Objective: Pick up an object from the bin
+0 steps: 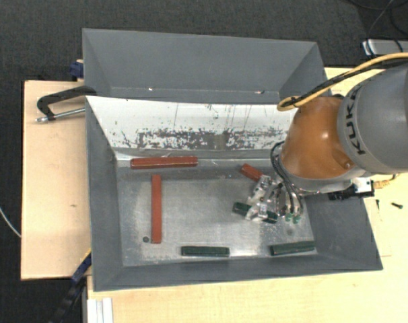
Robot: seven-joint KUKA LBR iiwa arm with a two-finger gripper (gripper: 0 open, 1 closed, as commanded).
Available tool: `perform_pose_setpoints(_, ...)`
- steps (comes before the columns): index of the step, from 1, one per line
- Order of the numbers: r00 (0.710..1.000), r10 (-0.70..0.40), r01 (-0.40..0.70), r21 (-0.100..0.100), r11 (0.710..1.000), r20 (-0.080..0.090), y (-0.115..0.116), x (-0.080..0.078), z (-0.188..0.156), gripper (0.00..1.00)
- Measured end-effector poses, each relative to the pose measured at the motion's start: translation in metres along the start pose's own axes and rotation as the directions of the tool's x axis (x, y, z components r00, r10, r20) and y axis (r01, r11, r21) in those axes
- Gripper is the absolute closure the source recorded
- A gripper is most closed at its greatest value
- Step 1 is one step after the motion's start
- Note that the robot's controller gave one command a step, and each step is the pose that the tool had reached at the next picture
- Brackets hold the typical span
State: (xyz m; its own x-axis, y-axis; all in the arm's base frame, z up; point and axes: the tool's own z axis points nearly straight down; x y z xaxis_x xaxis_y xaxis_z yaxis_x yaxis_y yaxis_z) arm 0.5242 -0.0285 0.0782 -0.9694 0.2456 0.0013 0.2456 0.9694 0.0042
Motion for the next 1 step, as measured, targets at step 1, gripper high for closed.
perform_pose_setpoints(1, 1.000, 0.000, 0.000, 0.002, 1.000, 0.001, -0.0005, 0.0010, -0.0053, 1.00)
